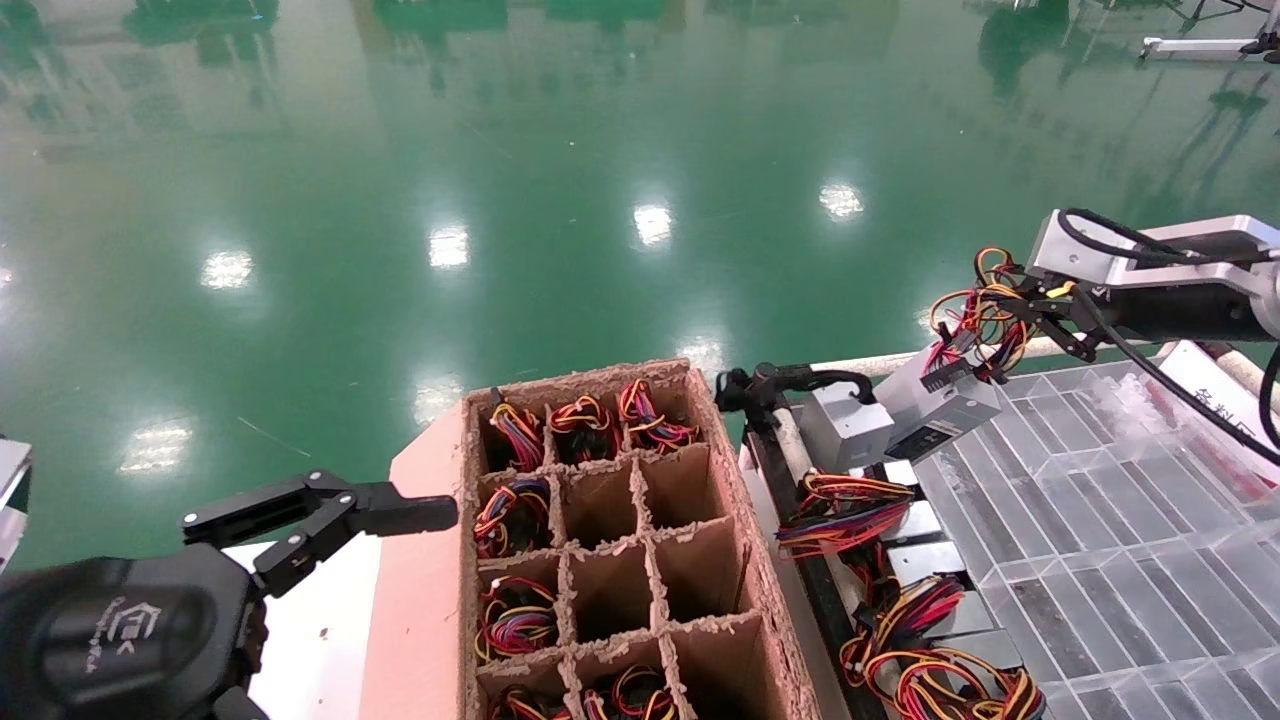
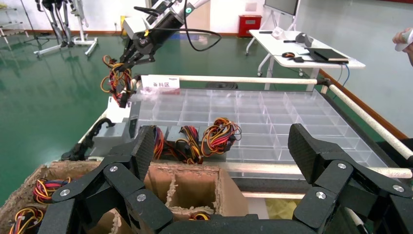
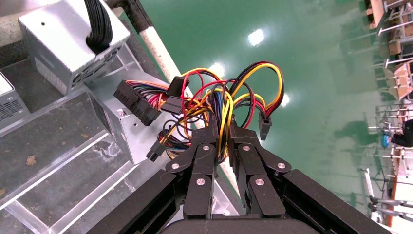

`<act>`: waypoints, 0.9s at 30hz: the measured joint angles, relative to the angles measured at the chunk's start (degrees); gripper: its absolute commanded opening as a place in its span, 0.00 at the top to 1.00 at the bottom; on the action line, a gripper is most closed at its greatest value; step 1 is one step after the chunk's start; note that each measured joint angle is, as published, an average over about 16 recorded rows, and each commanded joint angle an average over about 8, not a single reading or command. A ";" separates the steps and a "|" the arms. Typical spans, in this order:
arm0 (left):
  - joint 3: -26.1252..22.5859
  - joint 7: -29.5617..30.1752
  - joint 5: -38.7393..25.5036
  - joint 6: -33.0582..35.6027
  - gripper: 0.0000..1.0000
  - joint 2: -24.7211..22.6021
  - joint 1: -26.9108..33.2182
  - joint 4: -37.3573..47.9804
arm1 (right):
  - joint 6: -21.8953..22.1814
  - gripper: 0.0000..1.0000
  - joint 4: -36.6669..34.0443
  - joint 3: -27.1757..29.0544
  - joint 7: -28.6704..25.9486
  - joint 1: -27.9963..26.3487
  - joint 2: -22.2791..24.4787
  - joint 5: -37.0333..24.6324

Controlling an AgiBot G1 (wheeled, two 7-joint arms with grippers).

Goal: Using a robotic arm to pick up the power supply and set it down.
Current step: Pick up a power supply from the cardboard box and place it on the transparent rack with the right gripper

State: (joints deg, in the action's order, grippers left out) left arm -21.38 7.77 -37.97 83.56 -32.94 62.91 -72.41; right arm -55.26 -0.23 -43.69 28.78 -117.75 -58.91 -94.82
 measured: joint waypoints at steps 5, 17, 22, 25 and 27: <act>0.00 0.00 0.00 0.00 0.00 0.00 0.00 0.00 | -0.12 1.00 0.29 -0.31 -0.07 -0.16 -0.73 -0.44; -0.01 0.00 0.01 0.00 0.00 0.00 0.00 0.00 | 0.26 1.00 0.57 -1.25 -0.07 -1.07 -2.68 -1.80; -0.01 0.00 0.01 0.00 0.00 0.00 0.00 0.00 | 0.70 1.00 0.59 -1.70 0.06 -1.59 -3.12 -2.46; -0.01 -0.01 0.01 0.00 0.00 0.00 0.00 0.00 | 0.93 1.00 0.58 -1.97 0.16 -1.85 -3.37 -2.83; -0.01 -0.01 0.01 0.00 0.00 0.00 0.00 0.00 | 1.04 1.00 0.54 -2.11 0.19 -1.96 -3.54 -3.04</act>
State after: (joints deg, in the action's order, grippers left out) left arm -21.39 7.77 -37.97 83.56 -32.93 62.91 -72.41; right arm -54.22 0.31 -45.80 28.97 -119.71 -62.45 -97.86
